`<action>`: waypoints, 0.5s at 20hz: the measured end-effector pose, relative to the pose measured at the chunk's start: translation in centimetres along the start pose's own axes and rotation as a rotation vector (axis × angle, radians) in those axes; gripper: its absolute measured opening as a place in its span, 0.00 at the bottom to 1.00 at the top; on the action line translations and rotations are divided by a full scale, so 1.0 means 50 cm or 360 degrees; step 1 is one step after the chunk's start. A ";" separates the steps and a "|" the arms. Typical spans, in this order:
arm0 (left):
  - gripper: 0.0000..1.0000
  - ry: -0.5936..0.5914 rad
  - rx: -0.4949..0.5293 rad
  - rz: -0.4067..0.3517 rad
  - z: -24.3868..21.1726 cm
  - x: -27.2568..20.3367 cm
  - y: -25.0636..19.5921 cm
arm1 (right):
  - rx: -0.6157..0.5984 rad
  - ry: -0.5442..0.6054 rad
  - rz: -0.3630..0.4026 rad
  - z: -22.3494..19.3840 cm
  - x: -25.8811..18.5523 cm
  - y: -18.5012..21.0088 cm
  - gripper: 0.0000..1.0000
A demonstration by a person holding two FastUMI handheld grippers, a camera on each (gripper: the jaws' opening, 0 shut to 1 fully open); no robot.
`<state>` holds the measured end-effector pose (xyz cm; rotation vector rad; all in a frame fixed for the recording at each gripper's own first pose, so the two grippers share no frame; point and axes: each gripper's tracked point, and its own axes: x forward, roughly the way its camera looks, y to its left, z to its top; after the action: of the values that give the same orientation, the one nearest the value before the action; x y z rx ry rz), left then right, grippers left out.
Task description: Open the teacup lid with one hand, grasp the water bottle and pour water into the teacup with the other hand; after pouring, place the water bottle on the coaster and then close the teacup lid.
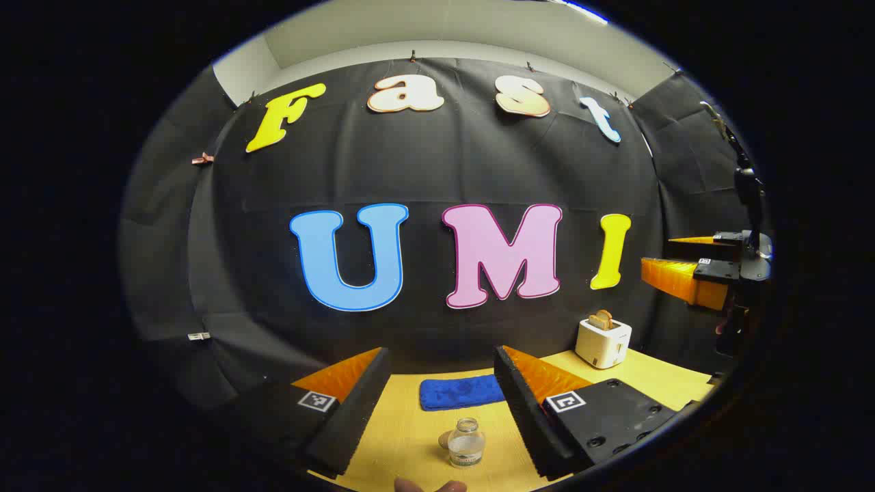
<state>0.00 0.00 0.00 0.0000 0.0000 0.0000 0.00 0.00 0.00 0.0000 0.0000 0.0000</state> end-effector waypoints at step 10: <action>0.95 -0.0027 0.0031 0.0024 0.008 0.007 0.001 | 0.0018 -0.0010 0.0025 -0.008 0.014 -0.004 0.96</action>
<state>0.33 0.07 0.38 0.0195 -0.0170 0.0151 0.70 -0.22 -0.38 0.0112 -0.0061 0.0157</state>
